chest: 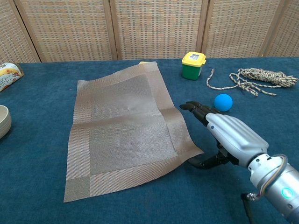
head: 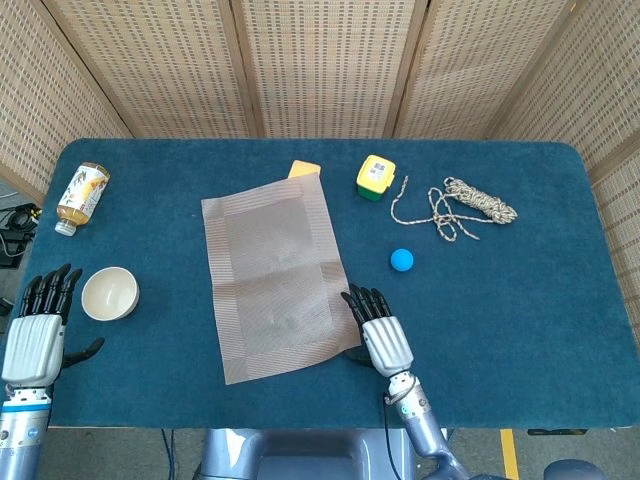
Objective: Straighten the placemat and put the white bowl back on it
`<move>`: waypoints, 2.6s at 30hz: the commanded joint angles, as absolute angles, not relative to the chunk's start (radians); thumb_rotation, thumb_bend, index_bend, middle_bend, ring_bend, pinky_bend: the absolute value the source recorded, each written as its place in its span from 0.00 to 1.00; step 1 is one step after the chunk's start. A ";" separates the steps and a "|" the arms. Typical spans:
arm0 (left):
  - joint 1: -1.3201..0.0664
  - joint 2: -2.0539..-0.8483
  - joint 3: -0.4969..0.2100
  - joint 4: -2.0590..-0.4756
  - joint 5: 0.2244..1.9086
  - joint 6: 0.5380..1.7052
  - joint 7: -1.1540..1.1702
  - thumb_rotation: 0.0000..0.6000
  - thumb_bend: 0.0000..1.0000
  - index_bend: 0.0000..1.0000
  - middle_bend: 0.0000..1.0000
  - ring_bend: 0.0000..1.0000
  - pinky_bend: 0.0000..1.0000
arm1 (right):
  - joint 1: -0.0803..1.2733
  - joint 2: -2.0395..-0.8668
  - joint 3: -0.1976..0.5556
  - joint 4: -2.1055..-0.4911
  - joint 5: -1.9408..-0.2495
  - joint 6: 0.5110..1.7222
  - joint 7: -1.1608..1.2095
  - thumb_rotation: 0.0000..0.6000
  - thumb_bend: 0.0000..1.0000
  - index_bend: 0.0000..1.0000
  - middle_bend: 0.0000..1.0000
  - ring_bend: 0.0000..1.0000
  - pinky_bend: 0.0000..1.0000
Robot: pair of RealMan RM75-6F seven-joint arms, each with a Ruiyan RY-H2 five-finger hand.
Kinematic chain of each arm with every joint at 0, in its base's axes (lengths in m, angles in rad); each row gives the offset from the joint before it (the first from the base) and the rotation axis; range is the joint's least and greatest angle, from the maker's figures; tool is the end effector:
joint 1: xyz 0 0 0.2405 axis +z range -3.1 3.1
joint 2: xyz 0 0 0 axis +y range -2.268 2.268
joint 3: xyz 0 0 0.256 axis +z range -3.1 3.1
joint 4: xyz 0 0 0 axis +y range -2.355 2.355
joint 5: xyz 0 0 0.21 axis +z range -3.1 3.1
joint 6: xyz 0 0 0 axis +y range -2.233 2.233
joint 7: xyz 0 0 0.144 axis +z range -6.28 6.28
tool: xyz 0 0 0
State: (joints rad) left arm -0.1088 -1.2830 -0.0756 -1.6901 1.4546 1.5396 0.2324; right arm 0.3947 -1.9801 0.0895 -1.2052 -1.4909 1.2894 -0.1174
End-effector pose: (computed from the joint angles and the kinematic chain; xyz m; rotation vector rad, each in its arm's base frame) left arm -0.2757 0.1898 0.1154 -1.3234 -0.8752 -0.9445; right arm -0.1611 -0.2381 -0.0995 1.6167 -1.1207 1.2561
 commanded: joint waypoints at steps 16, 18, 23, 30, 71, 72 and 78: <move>-0.114 -1.285 -0.087 -1.682 1.427 1.517 0.222 1.00 0.12 0.00 0.00 0.00 0.00 | 0.415 -2.064 0.119 -1.050 -1.524 1.341 0.039 1.00 0.33 0.56 0.13 0.00 0.00; -0.114 -1.285 -0.089 -1.681 1.424 1.515 0.220 1.00 0.12 0.00 0.00 0.00 0.00 | 0.418 -2.069 0.121 -1.040 -1.526 1.342 0.049 1.00 0.33 0.57 0.13 0.00 0.00; -0.116 -1.285 -0.091 -1.678 1.419 1.508 0.217 1.00 0.12 0.00 0.00 0.00 0.00 | 0.423 -2.077 0.117 -1.020 -1.528 1.338 0.065 1.00 0.41 0.57 0.13 0.00 0.00; -0.119 -1.287 -0.091 -1.675 1.416 1.502 0.214 1.00 0.12 0.00 0.00 0.00 0.00 | 0.424 -2.081 0.114 -1.012 -1.527 1.335 0.071 1.00 0.50 0.57 0.12 0.00 0.00; -0.120 -1.286 -0.089 -1.679 1.417 1.496 0.200 1.00 0.12 0.00 0.00 0.00 0.00 | 0.419 -2.060 0.114 -1.059 -1.522 1.343 0.057 1.00 0.60 0.69 0.19 0.00 0.00; -0.120 -1.286 -0.089 -1.679 1.418 1.496 0.200 1.00 0.12 0.00 0.00 0.00 0.00 | 0.419 -2.058 0.114 -1.062 -1.522 1.345 0.056 1.00 0.61 0.69 0.19 0.00 0.00; -0.120 -1.286 -0.091 -1.677 1.415 1.494 0.199 1.00 0.12 0.00 0.00 0.00 0.00 | 0.410 -2.028 0.105 -1.105 -1.536 1.365 0.041 1.00 0.62 0.70 0.19 0.00 0.00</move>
State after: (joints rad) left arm -0.1203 -1.2860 -0.0905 -1.6770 1.4146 1.4942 0.1991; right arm 0.4142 -2.0386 0.1097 -1.0925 -1.5302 1.3572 0.0474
